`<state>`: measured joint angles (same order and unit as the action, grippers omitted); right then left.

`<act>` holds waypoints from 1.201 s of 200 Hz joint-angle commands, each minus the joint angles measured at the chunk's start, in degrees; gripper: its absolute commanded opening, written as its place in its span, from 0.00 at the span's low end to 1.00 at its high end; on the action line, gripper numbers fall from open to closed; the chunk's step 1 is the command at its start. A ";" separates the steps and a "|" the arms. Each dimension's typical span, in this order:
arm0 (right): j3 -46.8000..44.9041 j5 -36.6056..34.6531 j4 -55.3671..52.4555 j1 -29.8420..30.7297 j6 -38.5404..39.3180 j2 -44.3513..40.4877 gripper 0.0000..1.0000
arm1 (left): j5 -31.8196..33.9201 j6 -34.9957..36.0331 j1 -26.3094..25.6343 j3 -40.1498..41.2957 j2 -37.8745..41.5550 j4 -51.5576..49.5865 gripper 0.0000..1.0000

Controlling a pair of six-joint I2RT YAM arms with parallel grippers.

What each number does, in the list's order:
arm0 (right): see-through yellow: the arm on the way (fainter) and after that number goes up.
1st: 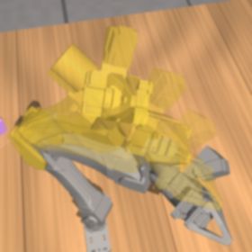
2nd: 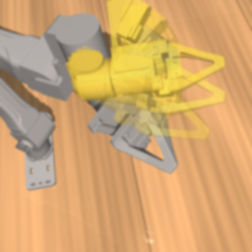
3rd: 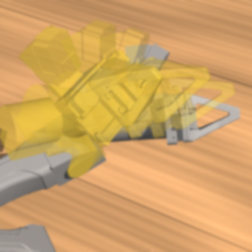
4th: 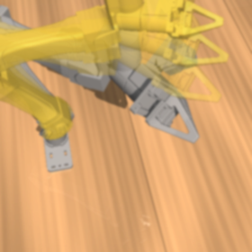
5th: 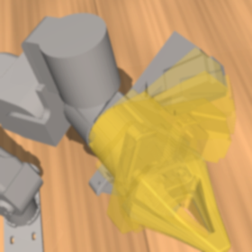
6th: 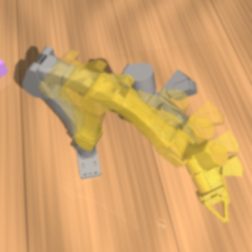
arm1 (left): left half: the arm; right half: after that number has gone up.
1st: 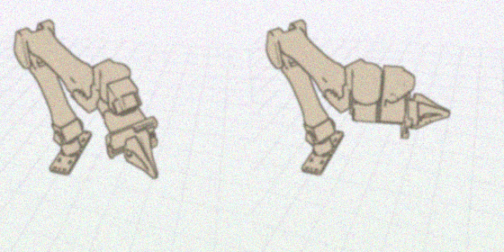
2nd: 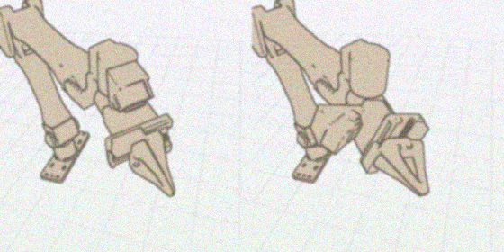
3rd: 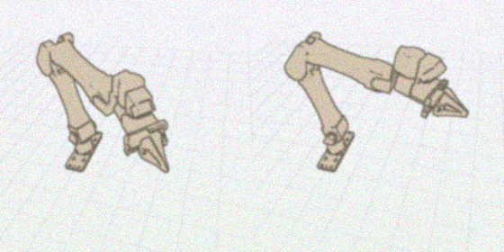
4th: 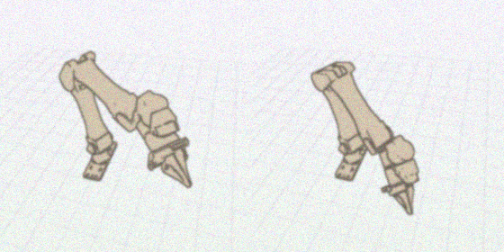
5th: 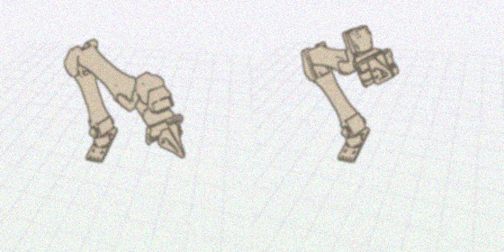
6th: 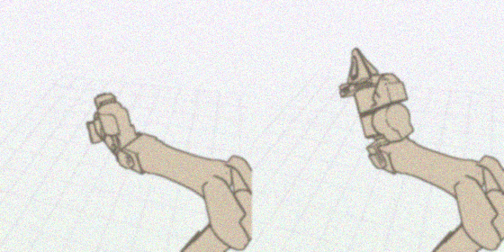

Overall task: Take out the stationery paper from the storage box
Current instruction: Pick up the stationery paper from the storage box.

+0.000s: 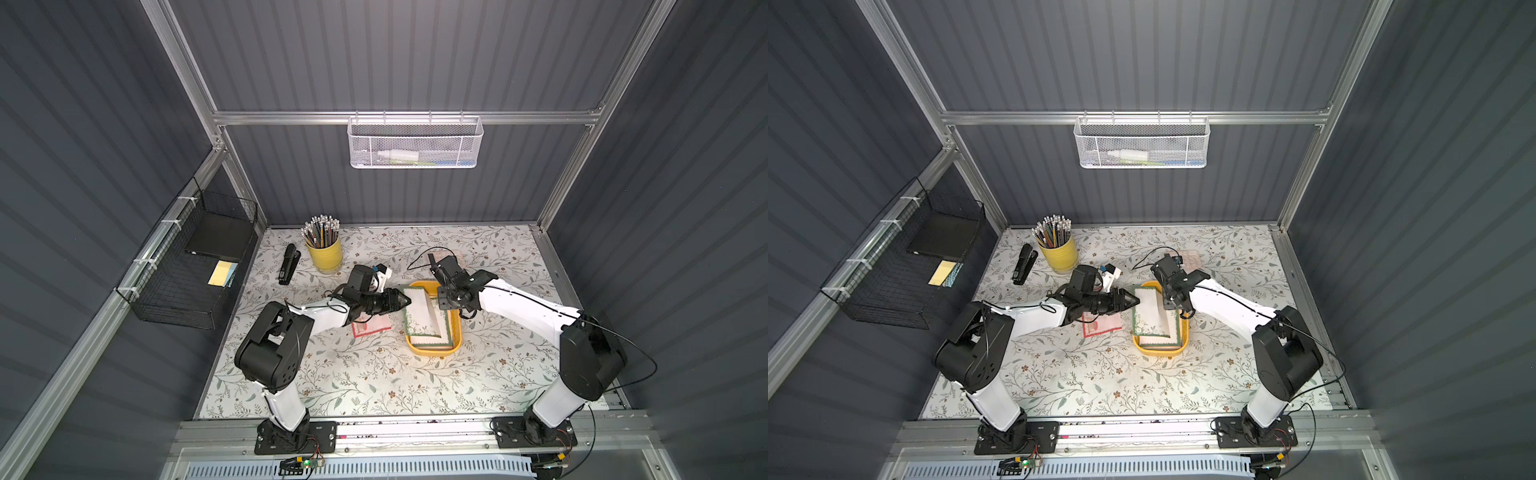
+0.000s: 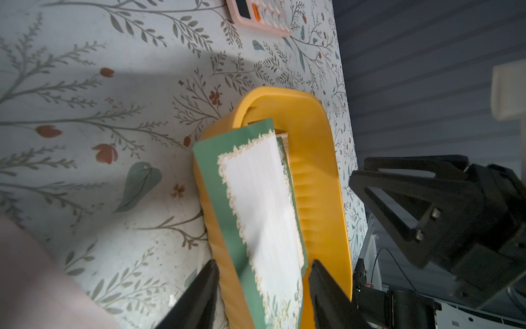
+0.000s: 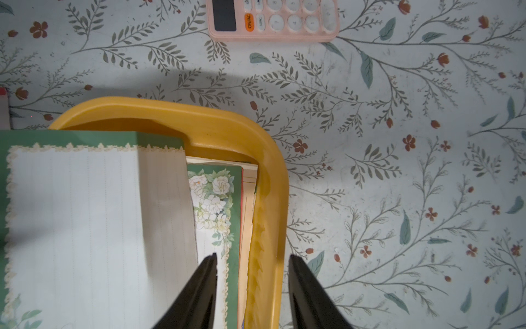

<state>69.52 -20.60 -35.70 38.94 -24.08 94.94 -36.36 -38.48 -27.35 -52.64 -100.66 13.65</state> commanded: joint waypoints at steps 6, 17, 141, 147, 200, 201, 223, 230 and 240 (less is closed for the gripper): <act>-0.43 0.42 -0.14 -0.27 -0.53 -0.62 0.46 | 0.46 -0.50 -0.33 -2.02 -1.59 1.07 0.51; -0.48 0.55 0.01 -0.33 -0.53 -0.66 0.46 | 0.50 -0.46 -0.50 -2.26 -1.77 1.20 0.51; -1.57 1.42 0.51 -0.29 -0.78 -0.23 0.46 | -0.40 -0.20 -1.03 -3.42 -3.64 1.51 0.26; -1.74 1.60 0.48 -0.33 -0.80 -0.26 0.45 | -0.40 -0.16 -1.03 -3.54 -3.58 1.37 0.25; -2.19 1.87 0.72 -0.27 -0.93 -0.11 0.46 | -0.27 0.68 -0.99 -4.83 -2.89 -0.25 0.09; -2.19 1.83 0.72 -0.27 -0.95 -0.10 0.45 | -0.24 0.68 -1.01 -4.84 -2.92 -0.27 0.09; -2.28 1.94 0.81 -0.32 -0.88 0.05 0.46 | -0.25 0.73 -1.03 -5.10 -2.87 -0.61 0.06; -2.36 2.06 0.82 -0.27 -0.87 0.16 0.46 | -0.09 0.77 -0.98 -5.20 -2.84 -0.85 0.07; -2.37 2.15 0.73 -0.30 -0.95 0.38 0.45 | 0.02 0.90 -1.02 -5.35 -2.80 -1.28 0.08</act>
<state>67.85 -18.68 -34.70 38.94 -24.25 94.96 -36.40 -39.07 -28.10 -56.45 -103.81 14.39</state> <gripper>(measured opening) 0.455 0.076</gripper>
